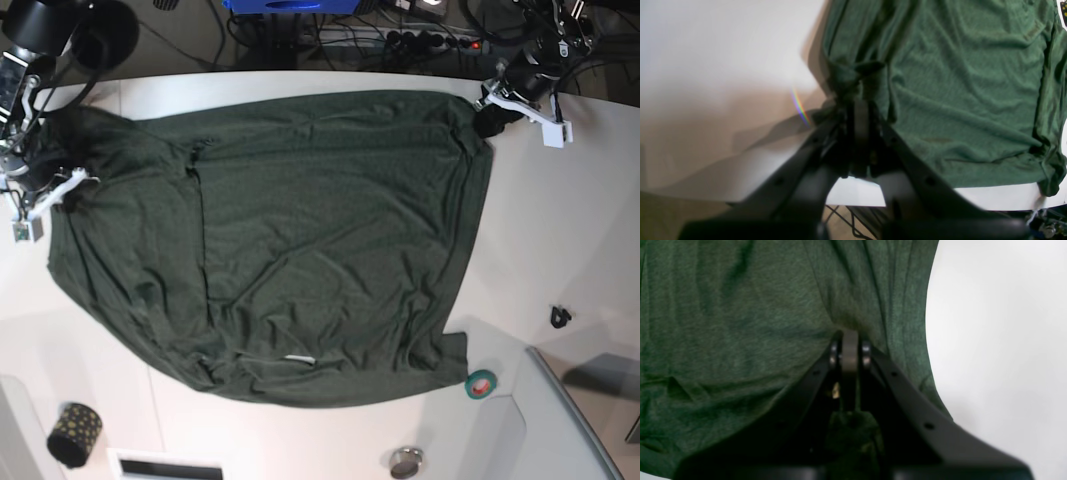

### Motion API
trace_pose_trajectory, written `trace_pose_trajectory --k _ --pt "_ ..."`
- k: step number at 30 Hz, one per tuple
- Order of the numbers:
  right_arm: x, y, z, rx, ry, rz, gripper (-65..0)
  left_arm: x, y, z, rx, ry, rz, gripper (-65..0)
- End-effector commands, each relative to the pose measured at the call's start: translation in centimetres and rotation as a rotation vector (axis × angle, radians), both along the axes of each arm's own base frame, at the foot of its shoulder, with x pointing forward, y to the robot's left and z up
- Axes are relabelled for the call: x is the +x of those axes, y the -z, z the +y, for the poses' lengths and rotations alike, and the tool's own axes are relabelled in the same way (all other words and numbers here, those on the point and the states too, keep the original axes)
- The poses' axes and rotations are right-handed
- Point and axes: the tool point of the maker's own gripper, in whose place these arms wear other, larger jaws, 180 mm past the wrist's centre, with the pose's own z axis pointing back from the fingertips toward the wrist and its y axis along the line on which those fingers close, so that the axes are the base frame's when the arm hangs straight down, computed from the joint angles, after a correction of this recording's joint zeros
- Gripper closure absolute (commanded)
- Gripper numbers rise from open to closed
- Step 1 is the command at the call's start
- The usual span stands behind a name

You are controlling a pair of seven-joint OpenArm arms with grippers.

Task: Layout the t-shirt on the table in an organized manner, then fold the t-shirt properly
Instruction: 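Release and regrasp the shirt corner with the left gripper, then pull the shirt edge with the right gripper away from the left gripper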

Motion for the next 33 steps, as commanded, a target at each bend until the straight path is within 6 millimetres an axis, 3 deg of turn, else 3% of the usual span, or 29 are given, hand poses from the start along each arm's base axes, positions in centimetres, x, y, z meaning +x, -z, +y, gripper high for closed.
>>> trace_pose_trajectory --k 1,6,13,15,17,19,22,25,29,33 --pt "1.1 -1.3 -0.8 -0.018 -0.002 -0.047 -0.8 -0.3 -0.9 0.8 0.022 -0.002 -0.024 0.0" --pt "1.1 -1.3 -0.8 -0.018 -0.002 -0.047 -0.8 -1.6 -2.2 1.1 0.071 0.025 -0.024 0.0" --pt "1.0 -1.5 -0.8 -0.016 0.005 -0.054 -0.8 -3.9 -2.4 1.9 0.096 0.013 0.011 0.0" --pt "1.4 -2.6 -0.8 -0.032 0.009 -0.086 -1.2 -4.1 -2.6 2.7 0.108 -0.010 0.010 0.0" --pt "0.0 -3.9 -1.9 -0.012 0.121 -0.136 -2.4 -4.3 -2.8 3.3 0.118 -0.026 0.010 0.0" --pt "-2.1 -4.6 -3.3 0.024 0.252 -0.136 -7.4 -4.4 -2.9 3.7 0.124 -0.035 0.010 0.0" --pt "-5.2 -3.9 -3.9 0.073 0.357 -0.063 -24.6 -4.7 -2.9 3.9 0.127 -0.040 0.014 0.0" --pt "-7.5 -2.7 -3.6 0.081 0.354 0.013 -40.2 -4.7 -2.8 3.7 0.126 -0.035 0.017 0.0" --pt "-9.3 -1.6 -1.9 0.100 0.266 0.056 -41.7 -4.6 -2.9 3.7 0.128 -0.034 0.014 0.0" --pt "-9.8 -1.0 -1.6 0.112 0.269 0.070 -41.7 -4.5 -2.9 3.9 0.133 -0.031 0.013 0.0"
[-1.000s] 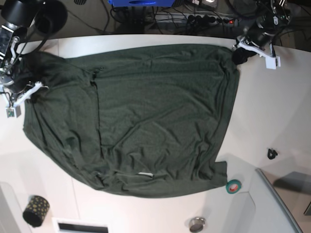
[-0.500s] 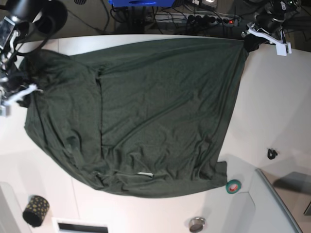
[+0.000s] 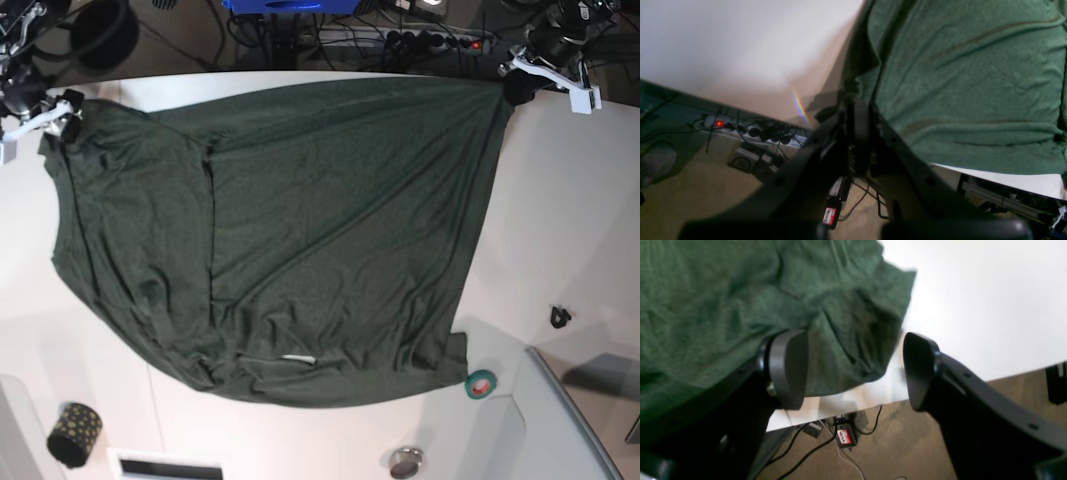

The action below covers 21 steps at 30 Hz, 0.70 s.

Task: Layout the t-shirt on the table in an organized manner, then fold the t-shirt properly
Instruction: 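Pull the shirt edge with the right gripper away from the left gripper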

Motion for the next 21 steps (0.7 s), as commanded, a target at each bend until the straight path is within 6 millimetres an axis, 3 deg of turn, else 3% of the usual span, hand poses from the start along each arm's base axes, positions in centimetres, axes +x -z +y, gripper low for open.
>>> trace_pose_trajectory --k 1,3,7,12,18,21 --pt "1.4 -0.9 -0.6 -0.011 0.000 -0.051 -41.7 0.5 -0.9 0.6 0.019 0.004 -0.031 0.0" --pt "2.0 -0.4 -0.4 0.013 0.004 -0.054 -41.7 0.4 -0.9 0.6 0.020 0.002 -0.031 0.0" --pt "3.6 -1.2 -1.6 -0.008 -0.001 -0.082 -41.7 0.4 -0.9 0.8 0.023 0.001 -0.030 0.0" --pt "5.1 -1.5 -3.9 -0.026 0.057 -0.086 -41.1 0.3 -1.0 0.9 0.025 -0.001 -0.029 0.0" --pt "4.7 0.2 -5.8 -0.006 0.097 -0.063 -25.7 0.2 -0.9 0.9 0.025 -0.001 -0.026 0.0" --pt "4.5 -0.5 -6.0 -0.028 0.084 -0.074 -31.5 0.2 -0.9 0.9 0.025 -0.001 -0.026 0.0"
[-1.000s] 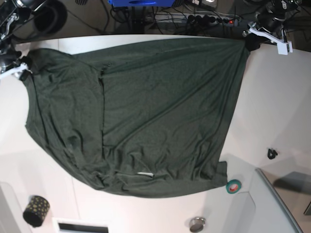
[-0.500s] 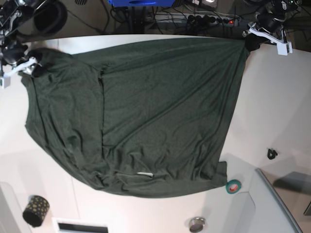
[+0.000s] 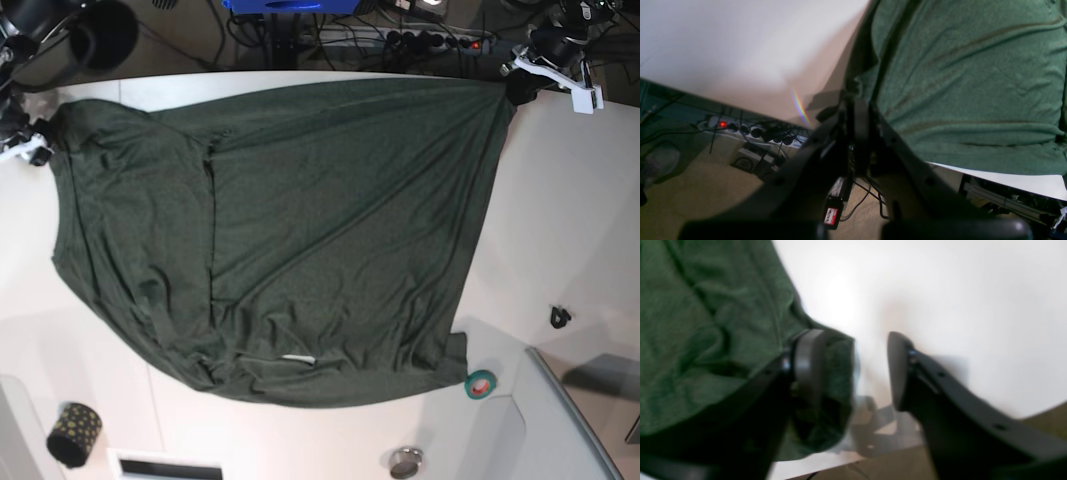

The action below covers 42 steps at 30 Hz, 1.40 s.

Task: Layout the t-shirt on the table in an organized manner, then fold the t-shirt properly
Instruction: 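Pull the shirt edge with the right gripper away from the left gripper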

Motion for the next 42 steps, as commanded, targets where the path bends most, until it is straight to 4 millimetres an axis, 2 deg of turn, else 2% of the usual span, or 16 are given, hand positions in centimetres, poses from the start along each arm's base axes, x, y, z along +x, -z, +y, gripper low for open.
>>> trace_pose_trajectory --k 1,4,9,13,18,20,25,26,28,30,32,34,37,41,42 --pt "0.8 -2.1 -1.5 -0.059 -0.014 -0.059 -35.4 0.2 -0.9 0.6 0.020 0.003 -0.026 0.0" --pt "0.6 -3.1 -1.0 -0.091 -0.035 -0.072 -43.7 0.2 -0.9 0.6 0.020 0.003 -0.026 0.0" --pt "0.8 -3.1 -0.5 -0.088 -0.046 -0.074 -43.8 0.3 -0.9 0.7 0.022 0.004 -0.026 0.0" --pt "1.7 -2.5 1.6 -0.066 -0.125 -0.042 -43.8 0.3 -1.0 1.0 0.030 0.008 -0.024 0.0" --pt "2.5 -2.5 2.0 -0.059 -0.128 -0.052 -43.7 0.2 -1.0 1.1 0.032 0.008 -0.023 0.0" --pt "2.6 -2.6 1.9 -0.060 -0.125 -0.054 -40.5 0.2 -1.0 1.1 0.032 0.008 -0.023 0.0" --pt "2.6 -1.7 2.2 -0.031 -0.124 -0.035 -23.4 0.3 -1.0 1.1 0.031 0.007 -0.024 0.0" --pt "2.5 -1.6 2.1 -0.030 -0.123 -0.033 -22.7 0.3 -1.0 1.1 0.031 0.007 -0.024 0.0" --pt "2.4 -1.6 2.4 -0.028 -0.123 -0.032 -26.4 0.3 -1.0 1.1 0.032 0.008 -0.025 0.0" --pt "2.3 -1.5 2.5 -0.025 -0.123 -0.031 -34.2 0.3 -1.0 1.1 0.032 0.008 -0.025 0.0" --pt "2.3 -1.3 2.6 -0.019 -0.123 -0.026 -39.0 0.3 -1.0 1.1 0.032 0.008 -0.025 0.0" --pt "2.2 -1.3 2.6 -0.019 -0.123 -0.025 -38.7 0.3 -1.0 1.1 0.032 0.008 -0.025 0.0" --pt "2.2 -1.2 2.5 -0.018 -0.123 -0.023 -30.9 0.3 -1.0 1.1 0.030 0.009 -0.024 0.0" --pt "1.9 -0.2 2.4 0.006 -0.118 -0.001 -6.2 0.2 -0.9 1.1 0.029 0.007 -0.022 0.0" --pt "1.8 -0.2 2.2 0.004 -0.117 0.003 -3.9 0.2 -0.9 1.1 0.029 0.007 -0.022 0.0"
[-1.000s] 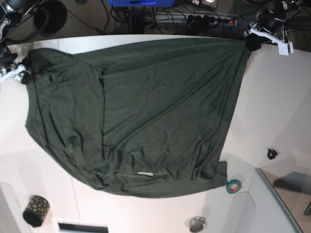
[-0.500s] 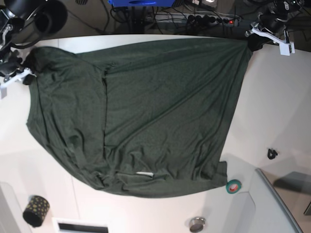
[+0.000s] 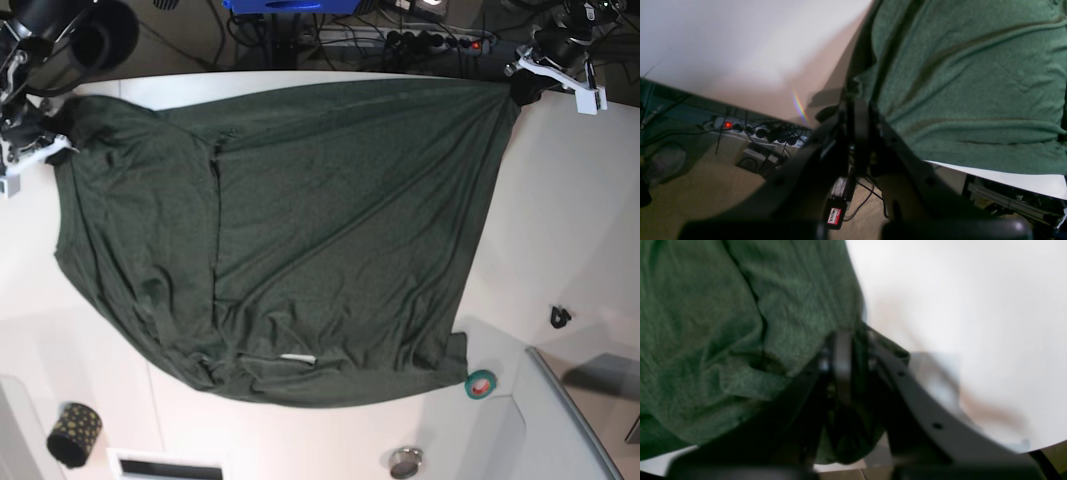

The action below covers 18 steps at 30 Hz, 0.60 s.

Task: Layout the t-shirt on the table in an organized manner, then fold the t-shirt properly
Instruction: 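Pull the shirt edge with the right gripper away from the left gripper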

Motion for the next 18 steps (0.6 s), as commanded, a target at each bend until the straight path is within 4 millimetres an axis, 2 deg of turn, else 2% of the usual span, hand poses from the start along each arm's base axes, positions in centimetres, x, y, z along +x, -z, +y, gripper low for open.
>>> trace_pose_trajectory --k 1,11,15,18 --pt "1.0 -1.2 -1.3 -0.032 0.004 -0.042 -3.6 0.2 -0.7 0.5 0.015 0.004 -0.023 0.0" --pt "0.9 -1.8 -3.0 -0.063 0.017 -0.048 -2.9 0.2 -0.7 0.5 0.014 0.003 -0.022 0.0" --pt "1.3 -2.4 -4.7 -0.106 0.083 -0.079 -2.9 0.2 -0.7 0.5 0.014 0.003 -0.022 0.0" --pt "1.3 -2.5 -5.1 -0.111 0.100 -0.078 -2.9 0.2 -0.7 0.5 0.014 0.003 -0.022 0.0"
